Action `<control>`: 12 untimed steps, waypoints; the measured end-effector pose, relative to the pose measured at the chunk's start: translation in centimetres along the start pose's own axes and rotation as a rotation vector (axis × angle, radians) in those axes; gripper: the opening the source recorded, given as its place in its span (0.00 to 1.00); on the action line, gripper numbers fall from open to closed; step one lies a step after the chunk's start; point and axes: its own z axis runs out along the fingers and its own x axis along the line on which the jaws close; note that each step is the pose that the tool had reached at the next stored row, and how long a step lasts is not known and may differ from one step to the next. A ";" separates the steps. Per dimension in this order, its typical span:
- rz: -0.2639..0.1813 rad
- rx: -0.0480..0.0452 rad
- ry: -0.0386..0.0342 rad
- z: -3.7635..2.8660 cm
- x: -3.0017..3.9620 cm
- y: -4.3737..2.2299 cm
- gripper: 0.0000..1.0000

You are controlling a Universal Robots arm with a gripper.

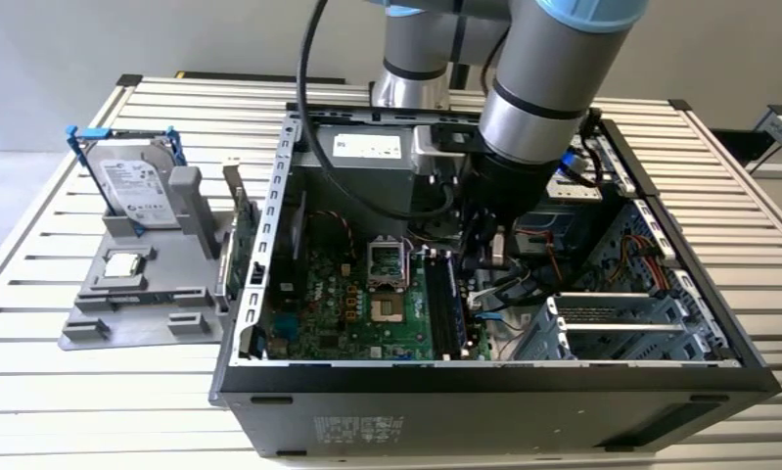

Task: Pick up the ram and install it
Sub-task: 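Press down the ram until it locks into place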

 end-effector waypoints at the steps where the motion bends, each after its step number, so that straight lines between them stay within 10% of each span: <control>1: 0.000 0.0000 0.0000 -0.19 0.01 0.01 0.00; 12: 0.000 0.0027 0.0001 -1.89 0.09 0.12 0.00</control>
